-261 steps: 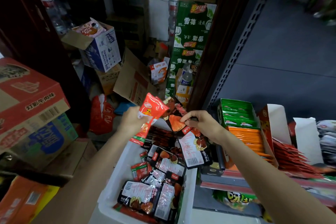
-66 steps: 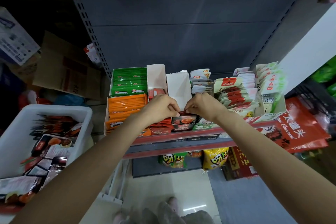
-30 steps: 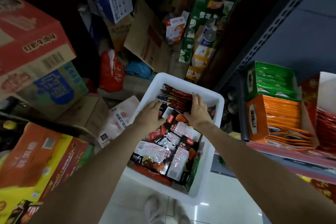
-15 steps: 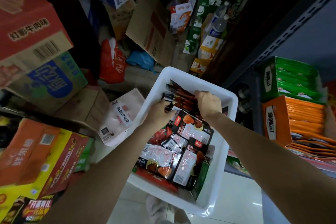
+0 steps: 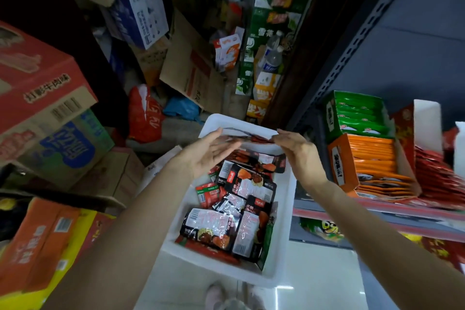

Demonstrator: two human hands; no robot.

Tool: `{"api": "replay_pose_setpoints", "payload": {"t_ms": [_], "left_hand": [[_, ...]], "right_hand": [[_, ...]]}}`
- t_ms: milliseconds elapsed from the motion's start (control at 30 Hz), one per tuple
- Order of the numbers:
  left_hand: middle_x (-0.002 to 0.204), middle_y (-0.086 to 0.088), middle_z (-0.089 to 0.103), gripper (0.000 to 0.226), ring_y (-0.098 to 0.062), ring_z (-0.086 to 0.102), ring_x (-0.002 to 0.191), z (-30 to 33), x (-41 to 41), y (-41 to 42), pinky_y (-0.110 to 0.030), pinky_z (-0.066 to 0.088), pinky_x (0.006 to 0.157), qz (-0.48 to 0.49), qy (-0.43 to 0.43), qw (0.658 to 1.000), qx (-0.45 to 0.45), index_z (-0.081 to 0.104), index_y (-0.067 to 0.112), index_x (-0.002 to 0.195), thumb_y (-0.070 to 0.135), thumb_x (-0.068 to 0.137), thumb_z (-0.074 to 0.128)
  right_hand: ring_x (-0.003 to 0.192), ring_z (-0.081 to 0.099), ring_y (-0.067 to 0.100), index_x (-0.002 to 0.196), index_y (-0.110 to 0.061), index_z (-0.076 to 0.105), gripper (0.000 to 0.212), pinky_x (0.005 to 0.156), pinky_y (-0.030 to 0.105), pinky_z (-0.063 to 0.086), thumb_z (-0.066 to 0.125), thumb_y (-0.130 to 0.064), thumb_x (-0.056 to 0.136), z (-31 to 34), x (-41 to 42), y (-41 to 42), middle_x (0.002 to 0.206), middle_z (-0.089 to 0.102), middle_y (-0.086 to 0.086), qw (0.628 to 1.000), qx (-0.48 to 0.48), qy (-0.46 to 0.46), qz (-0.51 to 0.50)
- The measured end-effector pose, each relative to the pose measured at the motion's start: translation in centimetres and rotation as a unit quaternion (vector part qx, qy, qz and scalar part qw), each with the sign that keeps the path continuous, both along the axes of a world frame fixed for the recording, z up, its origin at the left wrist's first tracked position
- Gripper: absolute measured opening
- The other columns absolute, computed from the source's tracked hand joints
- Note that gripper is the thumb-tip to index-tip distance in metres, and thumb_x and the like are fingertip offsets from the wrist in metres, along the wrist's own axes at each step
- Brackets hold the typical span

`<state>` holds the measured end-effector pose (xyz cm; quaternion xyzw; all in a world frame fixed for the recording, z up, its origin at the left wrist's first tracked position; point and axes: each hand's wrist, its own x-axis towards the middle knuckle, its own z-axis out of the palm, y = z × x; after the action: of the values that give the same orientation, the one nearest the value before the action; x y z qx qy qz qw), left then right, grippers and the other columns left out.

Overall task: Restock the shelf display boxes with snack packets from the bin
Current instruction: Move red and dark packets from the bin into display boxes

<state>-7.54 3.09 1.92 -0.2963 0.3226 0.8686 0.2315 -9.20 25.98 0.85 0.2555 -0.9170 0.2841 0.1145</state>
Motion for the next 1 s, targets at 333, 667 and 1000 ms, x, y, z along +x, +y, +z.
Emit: {"api": "replay_pose_setpoints", "payload": {"t_ms": [333, 667, 1000], "left_hand": [[0.112, -0.019, 0.063, 0.018, -0.022, 0.067, 0.085, 4.2, -0.3, 6.4, -0.027, 0.058, 0.060, -0.081, 0.067, 0.981, -0.165, 0.060, -0.004, 0.104, -0.007, 0.087, 0.056], [0.098, -0.007, 0.070, 0.022, -0.027, 0.065, 0.090, 6.4, 2.9, 19.5, -0.036, 0.051, 0.072, -0.075, 0.472, 0.577, -0.663, 0.061, 0.013, 0.108, 0.009, 0.087, 0.061], [0.135, 0.008, 0.049, 0.049, -0.007, 0.041, 0.127, 8.2, 2.2, 32.5, -0.035, 0.034, 0.109, -0.213, 0.508, 0.577, -0.604, 0.058, 0.021, 0.125, 0.044, 0.082, 0.065]], "right_hand": [[0.115, 0.053, 0.028, 0.103, -0.007, 0.071, 0.026, 0.098, 0.027, 0.042, 0.053, -0.003, 0.086, 4.9, 1.9, 5.6, 0.114, 0.063, 0.012, 0.998, 0.019, 0.040, -0.048], [0.093, 0.062, 0.021, 0.106, -0.010, 0.059, 0.040, 0.095, 0.033, 0.049, 0.047, -0.046, 0.094, 9.5, 2.6, 12.4, 0.101, 0.064, 0.013, 0.649, -0.540, -0.514, -0.150], [0.085, 0.065, 0.026, 0.108, -0.002, 0.058, 0.023, 0.071, 0.037, 0.059, 0.038, 0.000, 0.097, 10.7, 2.7, 26.3, 0.096, 0.067, 0.017, 0.651, -0.621, -0.412, -0.146]]}}
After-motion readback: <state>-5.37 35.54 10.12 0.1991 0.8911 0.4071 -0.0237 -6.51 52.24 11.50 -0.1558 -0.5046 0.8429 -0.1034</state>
